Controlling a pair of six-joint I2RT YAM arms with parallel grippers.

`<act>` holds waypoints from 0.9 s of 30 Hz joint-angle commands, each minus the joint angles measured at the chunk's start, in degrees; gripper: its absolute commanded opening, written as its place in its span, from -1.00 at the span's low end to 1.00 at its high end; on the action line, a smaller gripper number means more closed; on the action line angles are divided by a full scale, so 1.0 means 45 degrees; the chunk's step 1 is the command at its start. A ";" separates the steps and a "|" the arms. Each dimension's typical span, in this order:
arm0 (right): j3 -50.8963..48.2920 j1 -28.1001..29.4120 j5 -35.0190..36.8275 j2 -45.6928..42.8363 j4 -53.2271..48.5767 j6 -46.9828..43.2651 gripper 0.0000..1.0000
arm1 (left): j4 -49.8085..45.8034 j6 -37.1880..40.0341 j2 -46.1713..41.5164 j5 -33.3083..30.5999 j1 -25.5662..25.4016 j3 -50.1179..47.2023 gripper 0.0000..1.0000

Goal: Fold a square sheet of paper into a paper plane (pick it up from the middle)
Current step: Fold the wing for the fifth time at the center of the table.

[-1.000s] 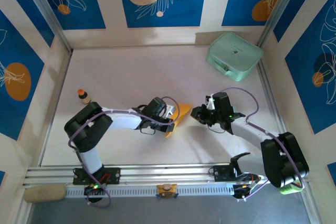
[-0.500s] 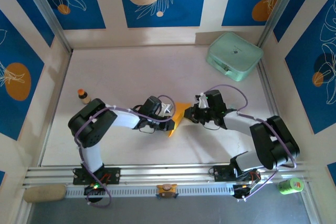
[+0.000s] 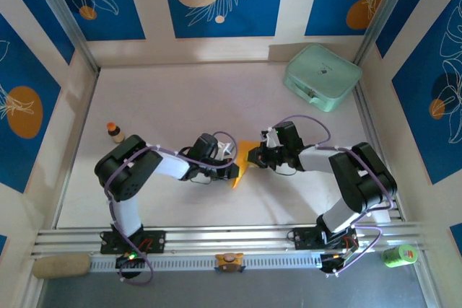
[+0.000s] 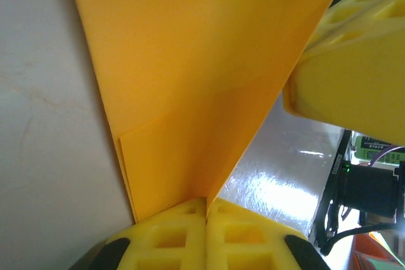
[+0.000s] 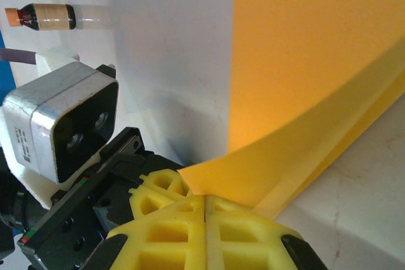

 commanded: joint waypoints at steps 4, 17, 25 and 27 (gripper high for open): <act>0.0339 -0.0198 -0.0810 0.0494 0.0490 0.0092 -0.88 | 0.1023 -0.0850 0.0266 0.0205 0.0278 -0.0423 -1.00; 0.0920 -0.0295 -0.1039 0.1454 0.0446 0.0073 -0.88 | 0.1682 -0.1812 0.0156 -0.0301 0.0413 -0.1013 -1.00; 0.1017 -0.0316 -0.1406 0.1820 0.0819 0.0163 -0.88 | 0.2315 -0.2476 0.0102 -0.0711 0.0548 -0.1482 -1.00; 0.1019 -0.0288 -0.1463 0.1920 0.0874 0.0187 -0.88 | 0.2441 -0.2604 0.0102 -0.0760 0.0593 -0.1595 -1.00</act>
